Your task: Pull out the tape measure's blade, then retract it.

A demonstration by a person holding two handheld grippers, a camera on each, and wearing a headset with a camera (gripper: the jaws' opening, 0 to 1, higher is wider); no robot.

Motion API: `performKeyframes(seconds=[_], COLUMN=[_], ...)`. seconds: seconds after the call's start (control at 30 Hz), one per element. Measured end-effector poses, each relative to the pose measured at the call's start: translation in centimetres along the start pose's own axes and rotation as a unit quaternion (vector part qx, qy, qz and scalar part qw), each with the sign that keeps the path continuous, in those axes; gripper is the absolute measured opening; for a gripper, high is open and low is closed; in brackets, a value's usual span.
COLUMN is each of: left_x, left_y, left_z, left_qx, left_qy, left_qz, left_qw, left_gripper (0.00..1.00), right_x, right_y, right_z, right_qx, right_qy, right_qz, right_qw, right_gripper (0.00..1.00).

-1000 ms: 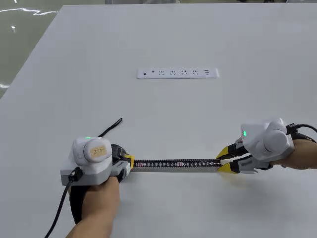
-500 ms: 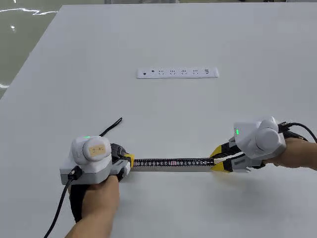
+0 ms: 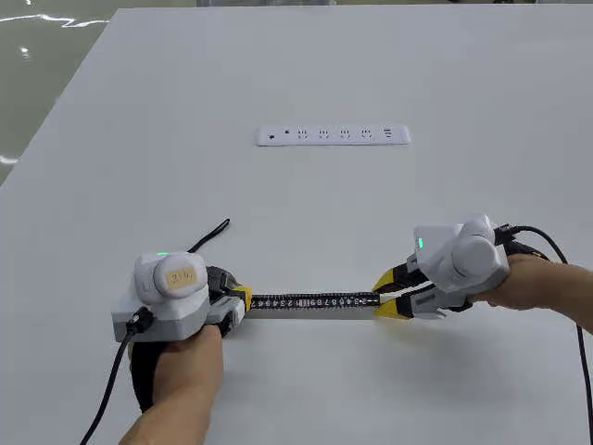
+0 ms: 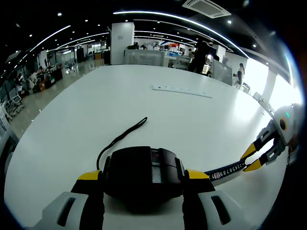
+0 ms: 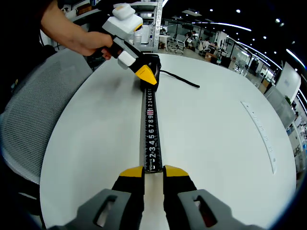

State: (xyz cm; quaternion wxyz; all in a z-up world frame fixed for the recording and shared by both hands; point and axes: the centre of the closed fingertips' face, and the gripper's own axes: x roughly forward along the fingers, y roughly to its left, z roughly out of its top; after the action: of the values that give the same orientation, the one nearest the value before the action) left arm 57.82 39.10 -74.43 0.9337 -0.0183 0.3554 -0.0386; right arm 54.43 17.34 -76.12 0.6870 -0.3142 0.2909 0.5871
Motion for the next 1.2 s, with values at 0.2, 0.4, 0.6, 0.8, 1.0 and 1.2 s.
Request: performKeyframes(seconds=[0.2, 0.4, 0.6, 0.8, 1.0, 1.2], left_x=[0.0, 0.0, 0.0, 0.0, 0.0, -0.1], left_y=[0.0, 0.0, 0.0, 0.0, 0.1, 0.1], left_z=[0.0, 0.1, 0.1, 0.1, 0.1, 0.0], left_qx=[-0.002, -0.004, -0.005, -0.005, -0.008, -0.008], left_qy=[0.0, 0.001, 0.001, 0.001, 0.002, 0.003], left_qz=[0.0, -0.001, -0.001, -0.002, -0.003, -0.003], left_qw=[1.0, 1.0, 1.0, 1.0, 1.0, 1.0], left_gripper=[0.63, 0.63, 0.63, 0.63, 0.64, 0.64], right_x=[0.7, 1.3, 1.7, 2.1, 3.5, 4.3], right_y=[0.1, 0.1, 0.1, 0.1, 0.2, 0.2], right_z=[0.7, 1.6, 2.1, 2.5, 4.0, 5.0], right_qx=[-0.001, 0.003, 0.002, 0.001, -0.001, 0.002], right_qy=[-0.001, -0.01, -0.013, -0.016, -0.023, -0.029], right_qz=[0.0, 0.001, 0.002, 0.003, 0.006, 0.007], right_qw=[1.0, 0.9999, 0.9999, 0.9999, 0.9997, 0.9995], right_gripper=[0.13, 0.13, 0.13, 0.13, 0.13, 0.13])
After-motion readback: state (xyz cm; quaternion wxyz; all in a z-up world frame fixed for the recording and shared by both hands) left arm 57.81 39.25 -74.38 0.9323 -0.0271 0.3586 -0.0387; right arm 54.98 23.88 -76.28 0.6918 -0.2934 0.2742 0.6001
